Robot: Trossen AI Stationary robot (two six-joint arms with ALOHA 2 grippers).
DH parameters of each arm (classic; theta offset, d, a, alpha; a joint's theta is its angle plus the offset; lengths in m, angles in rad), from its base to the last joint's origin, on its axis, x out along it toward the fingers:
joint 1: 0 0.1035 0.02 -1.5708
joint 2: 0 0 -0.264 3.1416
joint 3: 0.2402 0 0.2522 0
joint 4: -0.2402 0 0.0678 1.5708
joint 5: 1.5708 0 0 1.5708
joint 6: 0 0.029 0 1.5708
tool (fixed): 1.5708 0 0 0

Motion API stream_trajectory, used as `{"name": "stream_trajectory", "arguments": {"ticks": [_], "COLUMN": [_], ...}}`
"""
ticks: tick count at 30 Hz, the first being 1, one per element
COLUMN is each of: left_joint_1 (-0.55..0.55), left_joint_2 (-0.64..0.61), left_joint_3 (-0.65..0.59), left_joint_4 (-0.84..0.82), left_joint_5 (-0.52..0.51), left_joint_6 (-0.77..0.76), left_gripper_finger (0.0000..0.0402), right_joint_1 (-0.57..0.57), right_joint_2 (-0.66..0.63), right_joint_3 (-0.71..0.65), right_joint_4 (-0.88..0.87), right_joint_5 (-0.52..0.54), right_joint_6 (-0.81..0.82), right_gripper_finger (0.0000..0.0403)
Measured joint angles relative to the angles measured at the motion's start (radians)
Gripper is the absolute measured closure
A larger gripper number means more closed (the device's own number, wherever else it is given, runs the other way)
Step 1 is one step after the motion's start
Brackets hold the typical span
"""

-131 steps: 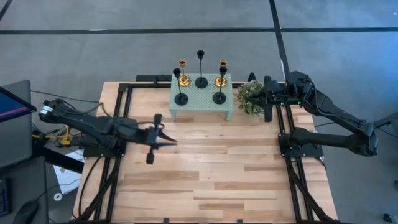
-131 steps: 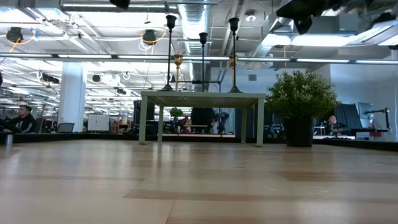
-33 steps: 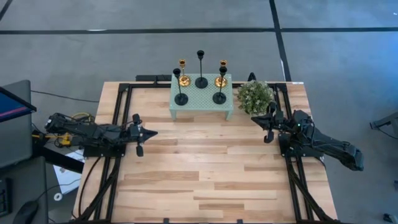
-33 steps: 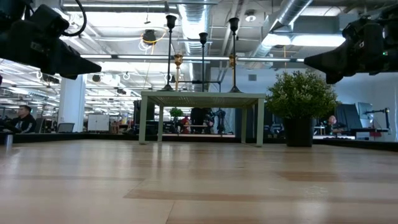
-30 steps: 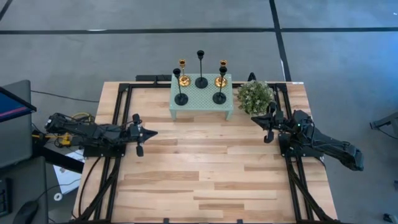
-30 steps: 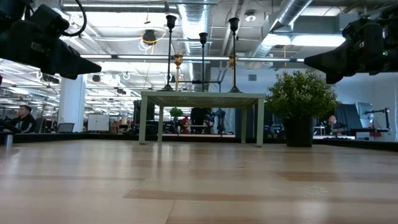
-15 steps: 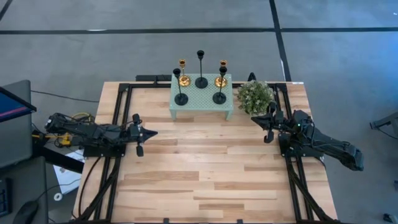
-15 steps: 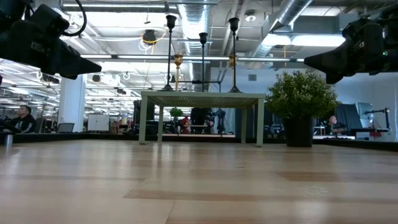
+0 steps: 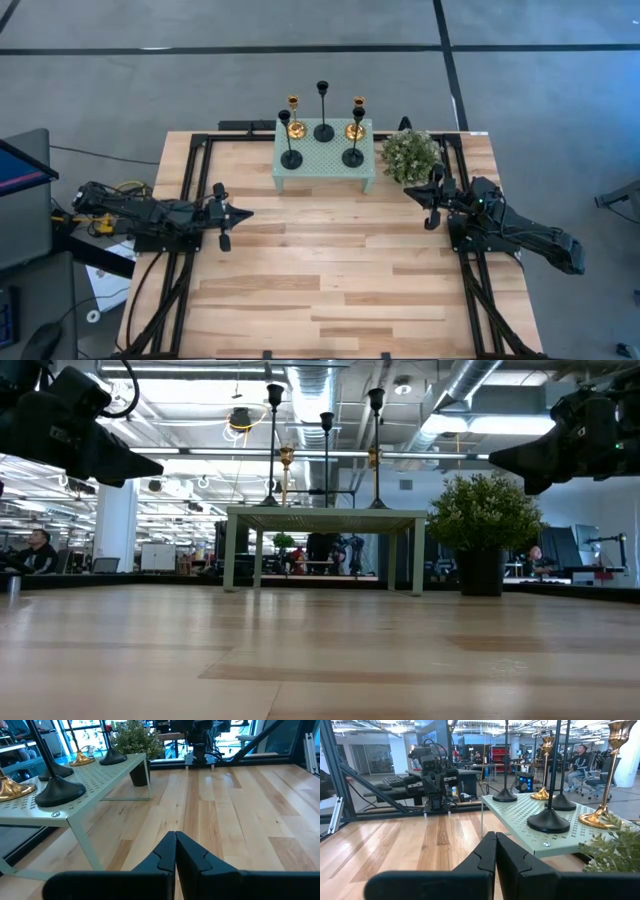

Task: Pick & Place candle stick holders
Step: Return to Home Position

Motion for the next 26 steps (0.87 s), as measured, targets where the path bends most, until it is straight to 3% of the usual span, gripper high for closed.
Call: {"name": "stream_trajectory", "arguments": {"ticks": [26], "left_joint_1": [0.0], "left_joint_2": [0.0], "left_joint_3": [0.0], "left_joint_4": [0.016], "left_joint_5": [0.0], "left_joint_6": [0.0], "left_gripper_finger": [0.0395], "right_joint_1": [0.0], "right_joint_2": [0.0], "right_joint_3": [0.0], "right_joint_4": [0.0], "right_joint_5": [0.0], "right_joint_6": [0.0], "right_gripper_finger": [0.0403]}}
